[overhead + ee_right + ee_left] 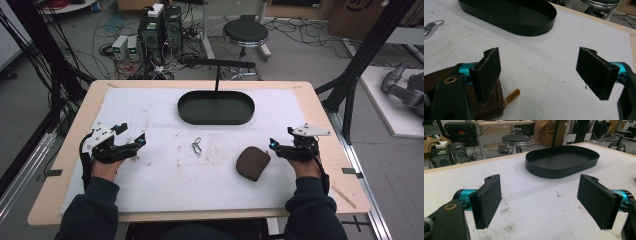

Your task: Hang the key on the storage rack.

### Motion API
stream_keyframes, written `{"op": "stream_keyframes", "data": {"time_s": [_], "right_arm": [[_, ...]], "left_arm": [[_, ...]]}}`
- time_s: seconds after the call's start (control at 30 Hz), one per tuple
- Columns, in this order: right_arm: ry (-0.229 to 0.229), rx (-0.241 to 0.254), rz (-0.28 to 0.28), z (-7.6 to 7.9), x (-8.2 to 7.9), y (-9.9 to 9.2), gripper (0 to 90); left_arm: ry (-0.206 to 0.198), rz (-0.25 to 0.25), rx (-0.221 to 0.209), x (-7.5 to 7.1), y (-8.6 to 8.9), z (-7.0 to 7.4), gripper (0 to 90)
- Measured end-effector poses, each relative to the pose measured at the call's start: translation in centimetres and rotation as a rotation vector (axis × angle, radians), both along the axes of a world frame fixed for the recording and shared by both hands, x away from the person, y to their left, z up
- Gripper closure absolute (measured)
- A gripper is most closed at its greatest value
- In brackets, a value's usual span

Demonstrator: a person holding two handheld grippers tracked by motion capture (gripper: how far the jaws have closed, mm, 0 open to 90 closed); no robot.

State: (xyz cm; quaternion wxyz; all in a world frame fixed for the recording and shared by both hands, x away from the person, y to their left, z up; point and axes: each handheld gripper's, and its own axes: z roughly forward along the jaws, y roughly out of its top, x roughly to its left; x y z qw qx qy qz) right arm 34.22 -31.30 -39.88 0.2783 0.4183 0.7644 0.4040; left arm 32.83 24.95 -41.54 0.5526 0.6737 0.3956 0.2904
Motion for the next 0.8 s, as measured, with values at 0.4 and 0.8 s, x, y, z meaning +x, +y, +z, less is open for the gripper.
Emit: {"op": "stream_keyframes", "data": {"time_s": [0.4, 0.8], "right_arm": [[-0.001, 0.006, -0.001, -0.2, 0.2, -0.5, 20.3], [-0.016, -0.003, -0.005, -0.1, -0.2, -0.3, 20.6]], "left_arm": [[0.001, -0.031, -0.023, 0.5, -2.0, 0.1, 18.8], [0.063, -0.141, 0.012, 1.2, -5.0, 0.1, 34.3]]}}
